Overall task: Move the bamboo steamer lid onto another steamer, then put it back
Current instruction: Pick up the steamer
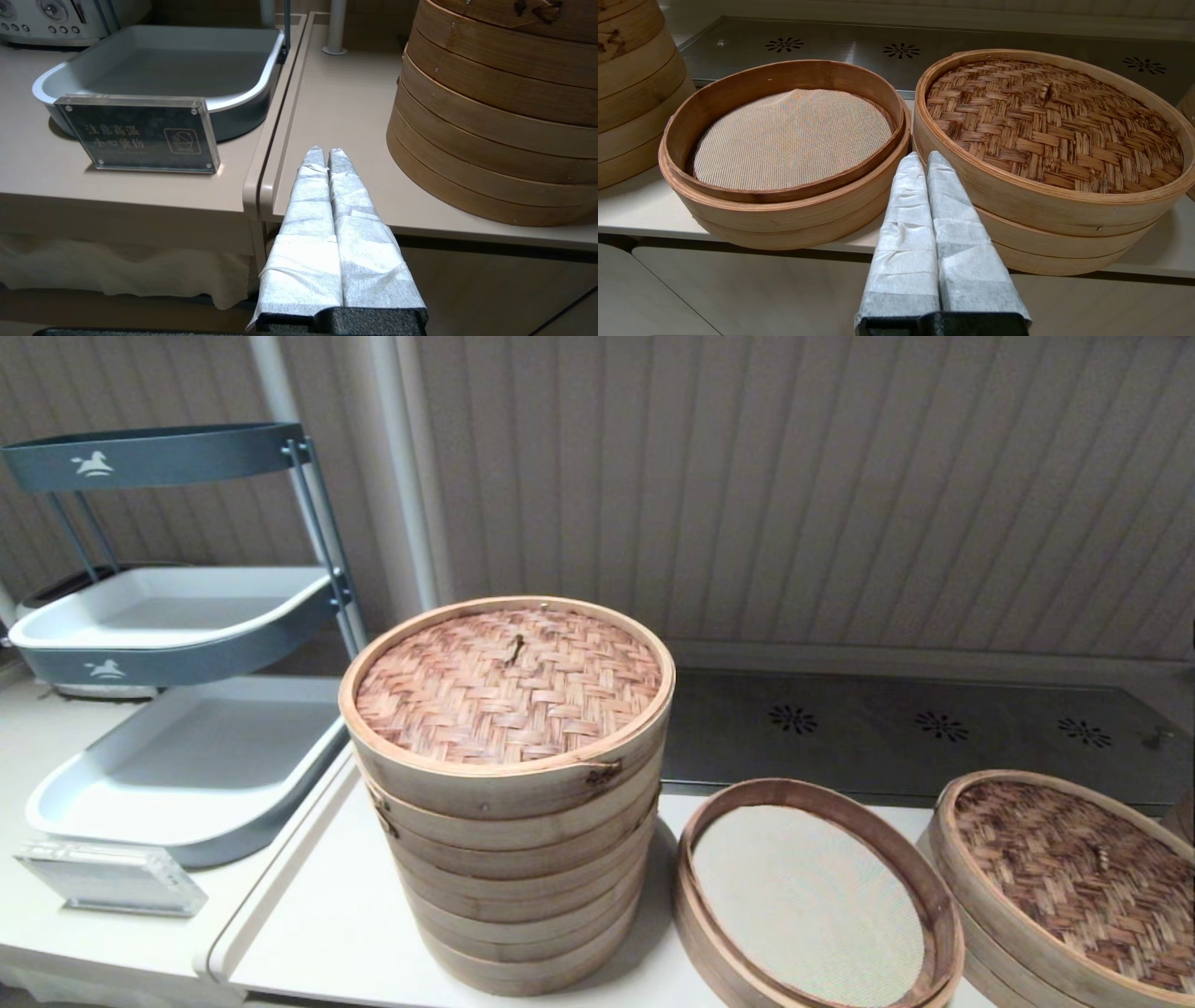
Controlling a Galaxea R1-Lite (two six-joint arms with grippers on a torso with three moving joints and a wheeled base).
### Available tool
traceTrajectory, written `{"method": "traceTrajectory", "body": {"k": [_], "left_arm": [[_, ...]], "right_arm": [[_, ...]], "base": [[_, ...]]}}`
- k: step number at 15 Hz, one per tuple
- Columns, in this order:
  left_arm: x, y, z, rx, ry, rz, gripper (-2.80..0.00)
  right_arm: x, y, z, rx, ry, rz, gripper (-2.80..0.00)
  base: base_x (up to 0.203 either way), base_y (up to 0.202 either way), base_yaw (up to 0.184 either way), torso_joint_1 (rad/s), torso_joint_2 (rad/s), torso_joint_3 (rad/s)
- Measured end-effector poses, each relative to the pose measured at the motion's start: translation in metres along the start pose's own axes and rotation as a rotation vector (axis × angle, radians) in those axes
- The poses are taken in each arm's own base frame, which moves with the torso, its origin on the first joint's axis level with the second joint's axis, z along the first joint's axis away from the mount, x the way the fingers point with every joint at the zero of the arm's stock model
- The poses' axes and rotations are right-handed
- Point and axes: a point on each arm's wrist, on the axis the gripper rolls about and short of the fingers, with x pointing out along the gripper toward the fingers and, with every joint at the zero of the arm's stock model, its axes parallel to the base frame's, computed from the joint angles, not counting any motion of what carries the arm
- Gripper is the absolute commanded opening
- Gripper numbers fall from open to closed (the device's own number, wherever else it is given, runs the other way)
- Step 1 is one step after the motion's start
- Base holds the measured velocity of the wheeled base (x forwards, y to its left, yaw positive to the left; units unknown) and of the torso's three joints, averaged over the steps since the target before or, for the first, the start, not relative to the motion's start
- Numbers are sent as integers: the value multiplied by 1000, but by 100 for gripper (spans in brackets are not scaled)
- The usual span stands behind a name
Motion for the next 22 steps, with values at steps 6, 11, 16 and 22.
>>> {"method": "traceTrajectory", "body": {"k": [6,11,16,22], "left_arm": [[0,0,0,0,0,0,-280],[0,0,0,0,0,0,-280],[0,0,0,0,1,0,-280],[0,0,0,0,0,0,-280]], "right_arm": [[-6,1,6,-9,59,28,-280],[-26,1,49,-7,82,76,-280],[5,1,109,16,200,42,-280],[120,-16,164,153,492,-133,-280]], "base": [[0,0,0,0,0,0],[0,0,0,0,0,0],[0,0,0,0,0,0],[0,0,0,0,0,0]]}}
